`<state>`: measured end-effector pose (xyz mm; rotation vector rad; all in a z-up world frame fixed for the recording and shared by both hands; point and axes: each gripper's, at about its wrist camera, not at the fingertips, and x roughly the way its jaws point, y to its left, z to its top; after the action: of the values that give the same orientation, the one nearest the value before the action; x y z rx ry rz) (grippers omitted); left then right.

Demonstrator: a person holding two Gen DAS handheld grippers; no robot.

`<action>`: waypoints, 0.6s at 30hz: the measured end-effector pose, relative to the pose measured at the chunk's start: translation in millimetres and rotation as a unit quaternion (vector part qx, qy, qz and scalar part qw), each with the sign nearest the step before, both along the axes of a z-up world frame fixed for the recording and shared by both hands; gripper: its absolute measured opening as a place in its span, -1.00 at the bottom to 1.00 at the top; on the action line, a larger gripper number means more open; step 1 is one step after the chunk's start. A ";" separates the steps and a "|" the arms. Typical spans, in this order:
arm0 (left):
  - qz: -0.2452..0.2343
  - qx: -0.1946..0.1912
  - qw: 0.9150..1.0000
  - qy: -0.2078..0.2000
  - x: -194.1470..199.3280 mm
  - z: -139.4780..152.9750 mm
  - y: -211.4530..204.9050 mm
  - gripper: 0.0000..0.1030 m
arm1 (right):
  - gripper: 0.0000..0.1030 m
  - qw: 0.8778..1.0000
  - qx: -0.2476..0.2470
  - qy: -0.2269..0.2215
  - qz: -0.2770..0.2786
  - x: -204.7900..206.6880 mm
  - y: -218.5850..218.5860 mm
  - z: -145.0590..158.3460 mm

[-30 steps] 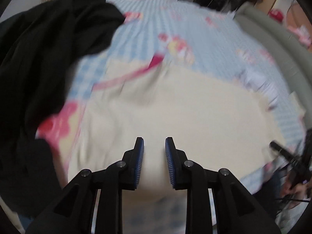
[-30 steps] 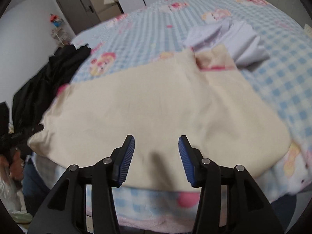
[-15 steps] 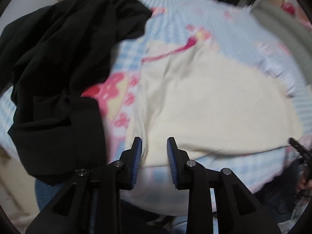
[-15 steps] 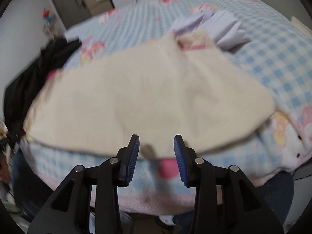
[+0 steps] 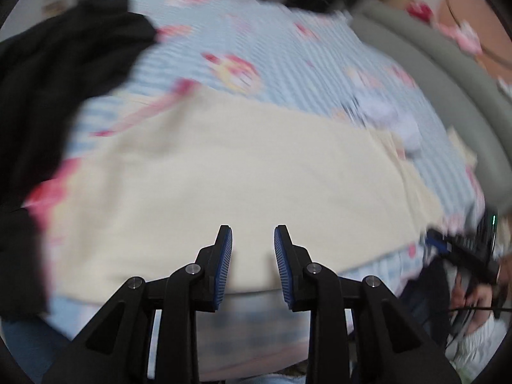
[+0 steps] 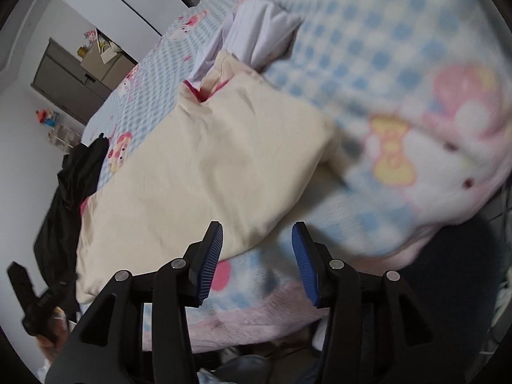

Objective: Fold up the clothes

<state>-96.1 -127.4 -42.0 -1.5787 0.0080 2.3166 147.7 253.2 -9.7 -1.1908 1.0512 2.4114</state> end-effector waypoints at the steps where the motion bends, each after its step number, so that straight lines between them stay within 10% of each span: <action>1: -0.016 -0.009 1.000 -0.015 -1.9 -7.3 13.2 -0.40 | -0.09 1.000 0.011 0.006 -0.002 -4.1 0.7 -1.0; 6: -0.021 -0.011 0.998 -0.054 -3.0 -28.5 24.4 -0.39 | -0.04 1.000 0.019 0.012 -0.007 -30.8 18.5 -15.4; 10: -0.012 -0.002 0.999 -0.052 -6.6 -17.6 20.5 -0.34 | -0.76 0.995 0.084 0.046 0.028 -49.3 2.0 9.2; 15: -0.018 -0.009 0.998 -0.052 -21.3 4.4 36.2 -0.20 | -0.89 0.975 0.122 0.122 0.141 -80.3 -46.6 53.2; 18: -0.045 0.087 0.994 -0.042 -34.9 29.6 58.3 -0.18 | -0.89 0.964 0.109 0.129 0.208 -99.6 -84.9 50.7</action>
<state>-131.1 -69.2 -12.4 -1.5530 -0.1373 2.1194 48.1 168.3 41.0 -1.1347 0.6150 2.9786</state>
